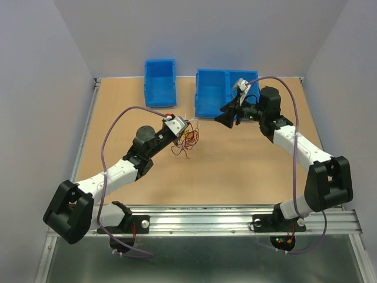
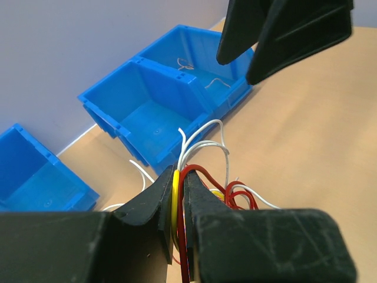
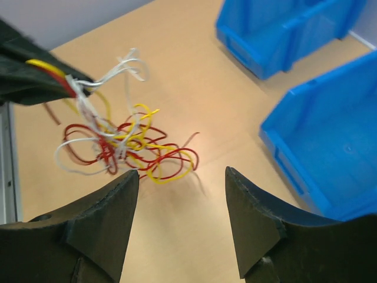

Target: Untangle the cables

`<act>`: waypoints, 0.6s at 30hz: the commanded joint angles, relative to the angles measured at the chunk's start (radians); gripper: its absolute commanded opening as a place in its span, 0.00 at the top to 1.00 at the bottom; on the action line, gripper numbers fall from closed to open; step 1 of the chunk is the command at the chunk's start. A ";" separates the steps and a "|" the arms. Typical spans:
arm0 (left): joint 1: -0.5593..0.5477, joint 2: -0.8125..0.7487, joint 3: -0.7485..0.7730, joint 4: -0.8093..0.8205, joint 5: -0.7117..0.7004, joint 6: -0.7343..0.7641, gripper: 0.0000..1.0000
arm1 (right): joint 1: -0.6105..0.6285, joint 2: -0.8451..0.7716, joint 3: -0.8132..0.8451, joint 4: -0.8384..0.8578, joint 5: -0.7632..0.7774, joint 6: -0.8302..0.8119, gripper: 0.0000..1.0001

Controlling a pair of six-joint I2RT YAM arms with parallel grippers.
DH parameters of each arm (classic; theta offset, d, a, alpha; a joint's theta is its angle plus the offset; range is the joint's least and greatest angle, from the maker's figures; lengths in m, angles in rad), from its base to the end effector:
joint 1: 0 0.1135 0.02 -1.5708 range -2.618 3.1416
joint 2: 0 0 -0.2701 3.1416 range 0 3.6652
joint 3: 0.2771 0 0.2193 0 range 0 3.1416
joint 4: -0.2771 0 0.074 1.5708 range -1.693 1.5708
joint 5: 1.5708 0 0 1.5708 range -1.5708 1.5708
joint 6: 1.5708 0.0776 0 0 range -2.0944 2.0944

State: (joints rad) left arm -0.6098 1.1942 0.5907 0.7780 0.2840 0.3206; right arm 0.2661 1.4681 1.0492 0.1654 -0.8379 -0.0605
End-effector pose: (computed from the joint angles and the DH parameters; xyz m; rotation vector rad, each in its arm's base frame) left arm 0.2127 -0.1751 0.3201 0.8396 1.1420 -0.4376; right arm 0.3045 0.1428 0.3196 -0.8694 1.6098 0.9036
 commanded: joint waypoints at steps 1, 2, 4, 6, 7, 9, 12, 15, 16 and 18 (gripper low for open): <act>-0.005 -0.010 0.055 0.044 0.023 0.006 0.81 | 0.038 -0.055 -0.031 0.080 -0.200 -0.110 0.33; -0.007 -0.011 0.054 0.043 0.026 0.006 0.81 | 0.045 -0.060 -0.031 0.080 -0.204 -0.114 0.33; -0.005 -0.008 0.057 0.037 0.030 0.009 0.81 | 0.068 -0.061 -0.026 0.080 -0.196 -0.121 0.32; -0.005 -0.004 0.061 0.030 0.041 0.009 0.81 | 0.087 -0.058 -0.022 0.080 -0.191 -0.124 0.32; -0.007 -0.002 0.063 0.027 0.046 0.009 0.81 | 0.091 -0.052 -0.015 0.080 -0.182 -0.127 0.32; -0.007 0.001 0.069 0.015 0.060 0.009 0.81 | 0.108 -0.043 -0.006 0.080 -0.167 -0.124 0.32; -0.007 0.005 0.073 0.006 0.078 0.012 0.81 | 0.127 -0.023 0.012 0.079 -0.153 -0.124 0.33; -0.007 0.005 0.075 -0.002 0.087 0.012 0.81 | 0.145 -0.003 0.029 0.075 -0.150 -0.125 0.36; -0.008 0.005 0.075 -0.002 0.090 0.012 0.81 | 0.150 0.001 0.034 0.074 -0.145 -0.127 0.36; -0.007 0.001 0.077 -0.006 0.095 0.012 0.81 | 0.165 0.015 0.046 0.063 -0.135 -0.137 0.38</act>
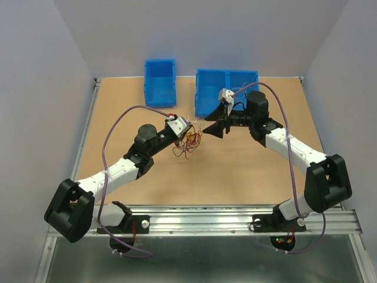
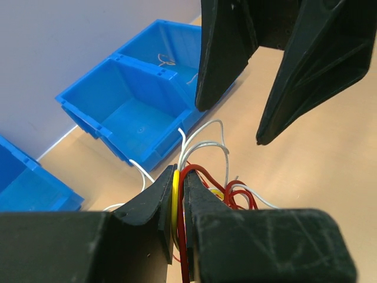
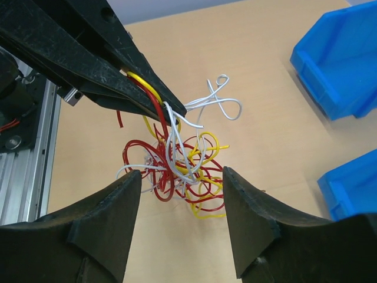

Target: Untangle the cables

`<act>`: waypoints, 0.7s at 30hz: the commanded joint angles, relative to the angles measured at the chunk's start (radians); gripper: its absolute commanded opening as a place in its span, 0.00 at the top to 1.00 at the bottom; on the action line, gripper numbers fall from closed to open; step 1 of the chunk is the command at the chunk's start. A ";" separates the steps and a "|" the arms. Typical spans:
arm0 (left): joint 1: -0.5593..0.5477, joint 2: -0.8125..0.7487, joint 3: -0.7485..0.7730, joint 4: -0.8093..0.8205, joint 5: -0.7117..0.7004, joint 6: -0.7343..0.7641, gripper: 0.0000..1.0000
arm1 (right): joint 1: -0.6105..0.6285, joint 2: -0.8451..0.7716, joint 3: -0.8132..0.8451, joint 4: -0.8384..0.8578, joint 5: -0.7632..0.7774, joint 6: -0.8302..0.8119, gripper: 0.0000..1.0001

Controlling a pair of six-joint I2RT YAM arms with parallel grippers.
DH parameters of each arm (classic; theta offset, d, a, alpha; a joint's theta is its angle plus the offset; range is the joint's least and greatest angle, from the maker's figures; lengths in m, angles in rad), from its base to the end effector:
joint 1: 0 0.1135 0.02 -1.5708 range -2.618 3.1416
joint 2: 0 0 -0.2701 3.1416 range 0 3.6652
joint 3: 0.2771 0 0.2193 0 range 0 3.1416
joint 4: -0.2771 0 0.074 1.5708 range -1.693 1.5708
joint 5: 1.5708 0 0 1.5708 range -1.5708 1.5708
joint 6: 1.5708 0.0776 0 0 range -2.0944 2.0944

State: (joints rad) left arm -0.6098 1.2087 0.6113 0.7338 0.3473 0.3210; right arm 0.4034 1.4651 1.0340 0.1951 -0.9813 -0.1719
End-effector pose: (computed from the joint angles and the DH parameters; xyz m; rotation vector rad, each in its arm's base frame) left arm 0.2128 -0.1809 0.3170 0.9000 1.1504 -0.4849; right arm 0.2709 0.1858 0.3211 -1.1519 1.4068 1.0417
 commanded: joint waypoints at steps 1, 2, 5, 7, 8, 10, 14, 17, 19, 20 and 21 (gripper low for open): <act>-0.007 -0.015 0.056 0.036 0.033 0.012 0.81 | 0.032 0.021 0.066 0.030 0.013 -0.031 0.39; -0.008 -0.018 0.057 0.033 0.038 0.012 0.81 | 0.043 0.027 0.070 0.018 0.013 -0.038 0.40; -0.011 -0.024 0.054 0.029 0.048 0.012 0.81 | 0.057 0.047 0.093 0.001 0.035 -0.049 0.46; -0.013 -0.026 0.054 0.024 0.061 0.015 0.81 | 0.064 0.061 0.109 -0.003 0.038 -0.049 0.57; -0.015 -0.029 0.053 0.024 0.064 0.016 0.81 | 0.066 0.064 0.113 -0.005 0.038 -0.052 0.62; -0.018 -0.028 0.053 0.019 0.071 0.026 0.81 | 0.069 0.064 0.115 -0.003 0.039 -0.055 0.83; -0.024 -0.020 0.062 0.015 0.024 0.018 0.65 | 0.071 0.032 0.106 0.004 0.139 -0.049 0.99; -0.022 -0.017 0.070 0.012 -0.019 0.012 0.47 | 0.069 0.011 0.092 0.018 0.277 -0.012 0.99; -0.022 -0.015 0.071 0.010 -0.048 0.010 0.31 | 0.069 -0.012 0.075 0.026 0.354 0.017 0.99; -0.022 -0.012 0.073 0.009 -0.059 0.010 0.13 | 0.069 -0.020 0.071 0.033 0.413 0.023 1.00; -0.022 -0.009 0.076 0.010 -0.074 0.010 0.12 | 0.069 -0.035 0.058 0.038 0.434 0.028 0.99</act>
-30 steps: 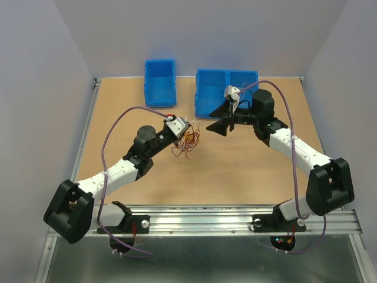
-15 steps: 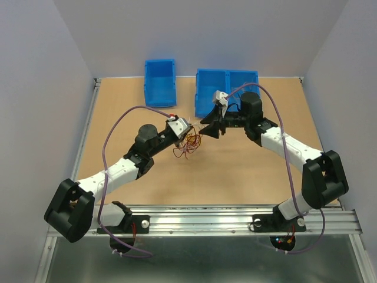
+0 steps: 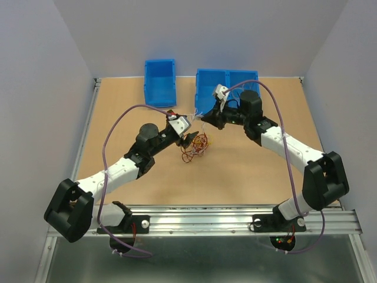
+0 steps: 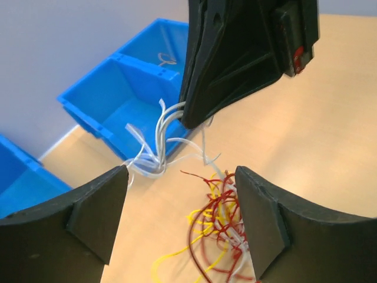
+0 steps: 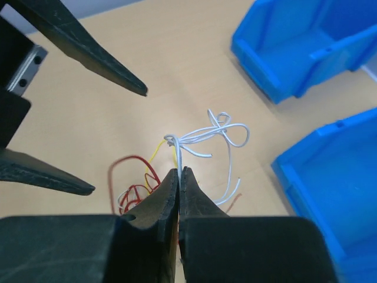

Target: Untangle the cables

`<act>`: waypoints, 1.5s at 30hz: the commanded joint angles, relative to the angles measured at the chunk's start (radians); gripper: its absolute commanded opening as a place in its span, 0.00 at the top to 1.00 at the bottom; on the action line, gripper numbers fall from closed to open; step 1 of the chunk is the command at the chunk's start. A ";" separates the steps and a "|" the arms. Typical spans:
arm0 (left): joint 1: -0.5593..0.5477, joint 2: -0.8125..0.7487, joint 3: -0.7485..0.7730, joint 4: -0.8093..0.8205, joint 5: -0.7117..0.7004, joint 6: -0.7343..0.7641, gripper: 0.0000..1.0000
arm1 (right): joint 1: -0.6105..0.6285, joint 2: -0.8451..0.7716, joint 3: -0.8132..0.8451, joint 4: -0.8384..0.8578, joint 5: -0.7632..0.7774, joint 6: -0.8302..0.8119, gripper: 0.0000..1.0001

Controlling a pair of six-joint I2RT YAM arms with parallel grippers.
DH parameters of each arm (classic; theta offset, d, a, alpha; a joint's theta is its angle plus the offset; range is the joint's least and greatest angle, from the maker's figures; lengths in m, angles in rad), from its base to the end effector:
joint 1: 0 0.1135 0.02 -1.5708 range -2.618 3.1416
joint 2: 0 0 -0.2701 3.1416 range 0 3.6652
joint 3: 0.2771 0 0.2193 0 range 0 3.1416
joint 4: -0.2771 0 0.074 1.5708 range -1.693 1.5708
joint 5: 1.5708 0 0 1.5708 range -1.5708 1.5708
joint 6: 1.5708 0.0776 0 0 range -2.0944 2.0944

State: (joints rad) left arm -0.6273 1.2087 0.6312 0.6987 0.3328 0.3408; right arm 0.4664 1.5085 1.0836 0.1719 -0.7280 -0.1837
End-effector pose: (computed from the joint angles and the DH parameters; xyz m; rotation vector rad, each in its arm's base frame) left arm 0.2119 -0.1849 0.3190 0.9169 1.1538 -0.4741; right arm 0.2875 0.2025 0.3178 -1.0578 1.5074 0.8589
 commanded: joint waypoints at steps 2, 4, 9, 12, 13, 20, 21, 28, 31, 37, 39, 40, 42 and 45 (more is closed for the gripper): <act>-0.005 -0.003 0.059 0.045 -0.063 -0.006 0.12 | 0.006 -0.094 -0.005 0.073 0.208 0.047 1.00; -0.005 0.005 0.062 0.042 -0.057 -0.002 0.12 | 0.006 -0.117 -0.025 0.089 0.213 0.053 0.99; -0.006 0.031 0.074 0.013 -0.008 0.020 0.14 | 0.006 -0.159 -0.070 0.153 0.214 0.090 0.99; -0.018 0.057 0.097 -0.020 0.011 0.044 0.16 | 0.006 -0.182 -0.085 0.163 0.245 0.110 0.99; -0.025 0.067 0.104 -0.028 0.006 0.050 0.16 | 0.006 -0.188 -0.088 0.166 0.259 0.110 0.99; -0.028 0.140 0.145 -0.051 -0.057 0.043 0.17 | 0.006 -0.280 -0.149 0.251 0.621 0.239 0.99; -0.028 0.147 0.150 -0.063 -0.054 0.049 0.17 | 0.006 -0.310 -0.177 0.270 0.665 0.250 1.00; -0.035 0.310 0.292 -0.195 -0.114 0.056 0.21 | 0.006 -0.438 -0.274 0.350 0.886 0.296 1.00; -0.038 0.382 0.330 -0.241 -0.077 0.070 0.24 | 0.006 -0.546 -0.347 0.388 0.999 0.319 1.00; -0.061 0.514 0.447 -0.390 -0.049 0.119 0.32 | 0.006 -0.769 -0.504 0.515 1.179 0.357 1.00; -0.068 0.572 0.479 -0.438 -0.058 0.127 0.35 | 0.006 -0.862 -0.557 0.540 1.225 0.352 0.99; -0.068 0.587 0.504 -0.445 -0.058 0.129 0.37 | 0.006 -0.890 -0.571 0.540 1.236 0.340 0.99; -0.071 0.618 0.518 -0.458 -0.063 0.127 0.40 | 0.006 -0.942 -0.594 0.537 1.263 0.323 1.00; -0.072 0.632 0.532 -0.464 -0.080 0.125 0.51 | 0.006 -1.021 -0.610 0.483 1.288 0.294 0.99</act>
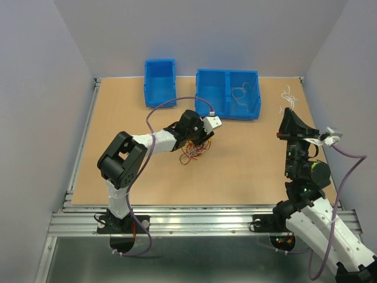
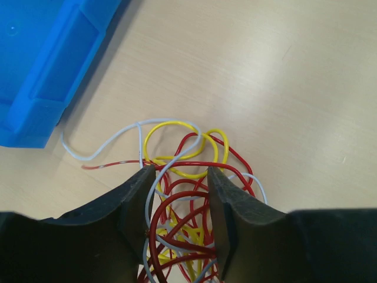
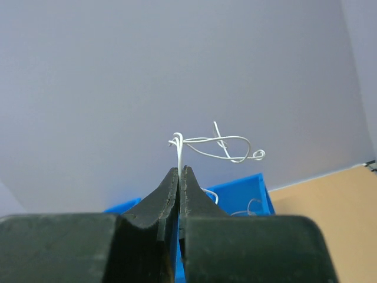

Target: Untangle the cables

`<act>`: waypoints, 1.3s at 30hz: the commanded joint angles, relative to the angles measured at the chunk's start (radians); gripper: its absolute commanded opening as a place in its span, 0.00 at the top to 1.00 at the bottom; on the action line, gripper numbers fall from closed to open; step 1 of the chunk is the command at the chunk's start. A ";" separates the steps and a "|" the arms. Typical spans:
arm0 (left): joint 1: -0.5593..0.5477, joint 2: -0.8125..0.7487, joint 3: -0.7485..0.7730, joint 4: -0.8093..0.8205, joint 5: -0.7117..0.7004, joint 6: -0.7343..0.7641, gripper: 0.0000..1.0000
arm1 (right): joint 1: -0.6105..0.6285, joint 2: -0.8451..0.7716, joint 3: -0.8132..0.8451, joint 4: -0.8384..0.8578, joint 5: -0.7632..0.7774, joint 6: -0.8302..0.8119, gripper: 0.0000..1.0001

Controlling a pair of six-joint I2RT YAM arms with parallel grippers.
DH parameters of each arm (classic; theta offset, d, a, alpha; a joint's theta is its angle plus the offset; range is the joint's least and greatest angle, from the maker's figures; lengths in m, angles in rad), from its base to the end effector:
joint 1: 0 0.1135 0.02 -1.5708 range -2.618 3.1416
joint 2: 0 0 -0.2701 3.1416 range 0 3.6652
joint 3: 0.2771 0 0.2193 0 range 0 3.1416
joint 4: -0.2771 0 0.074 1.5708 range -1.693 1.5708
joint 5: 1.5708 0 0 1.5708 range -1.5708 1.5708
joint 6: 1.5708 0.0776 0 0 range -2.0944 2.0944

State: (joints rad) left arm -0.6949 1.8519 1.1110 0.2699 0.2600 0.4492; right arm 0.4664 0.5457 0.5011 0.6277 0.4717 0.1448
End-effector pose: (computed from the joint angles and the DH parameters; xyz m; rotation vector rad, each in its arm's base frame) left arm 0.3128 -0.2867 0.2073 1.2442 1.6297 -0.4187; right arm 0.1248 0.0234 0.3830 0.2724 1.0278 0.3201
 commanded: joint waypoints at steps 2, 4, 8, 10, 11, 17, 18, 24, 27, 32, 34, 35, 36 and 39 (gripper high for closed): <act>-0.005 -0.017 0.055 -0.040 -0.008 0.017 0.64 | 0.006 -0.082 -0.007 -0.040 0.081 -0.039 0.99; -0.006 -0.026 0.052 -0.040 -0.007 0.017 0.71 | 0.006 -0.081 0.002 -0.060 0.067 -0.037 0.99; -0.005 -0.054 0.036 -0.029 -0.016 0.014 0.77 | 0.006 0.037 0.039 -0.057 0.032 -0.034 0.99; -0.005 -0.078 0.017 -0.005 -0.028 0.011 0.82 | 0.006 0.109 0.086 -0.057 -0.007 -0.036 1.00; -0.005 -0.098 0.010 0.000 -0.033 0.009 0.85 | 0.006 0.202 0.105 -0.056 -0.046 -0.036 0.99; -0.003 -0.192 -0.077 0.110 -0.103 -0.018 1.00 | 0.005 0.560 0.348 -0.104 -0.273 -0.014 0.99; -0.003 -0.224 -0.091 0.142 -0.105 -0.021 1.00 | 0.005 0.671 0.384 -0.137 -0.336 -0.002 0.99; -0.002 -0.330 -0.172 0.215 -0.133 -0.037 1.00 | 0.005 0.963 0.637 -0.164 -0.433 0.061 0.99; 0.001 -0.352 -0.185 0.227 -0.151 -0.046 1.00 | 0.005 1.100 0.732 -0.168 -0.450 0.078 0.99; 0.003 -0.368 -0.197 0.246 -0.177 -0.056 1.00 | 0.003 1.263 0.866 -0.194 -0.368 0.095 0.99; 0.003 -0.379 -0.201 0.252 -0.177 -0.058 1.00 | 0.002 1.324 0.921 -0.221 -0.320 0.091 0.99; 0.003 -0.384 -0.206 0.252 -0.177 -0.061 1.00 | 0.002 1.341 0.942 -0.249 -0.312 0.085 1.00; 0.003 -0.390 -0.208 0.256 -0.177 -0.061 1.00 | 0.000 1.368 0.971 -0.264 -0.295 0.082 0.98; 0.005 -0.405 -0.215 0.264 -0.186 -0.064 1.00 | 0.000 1.372 0.981 -0.301 -0.285 0.065 0.63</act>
State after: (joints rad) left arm -0.6922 1.5200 0.9066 0.4519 0.0933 0.4000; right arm 0.4664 1.9316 1.4086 0.3656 0.1337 0.2184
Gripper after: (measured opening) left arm 0.113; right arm 0.214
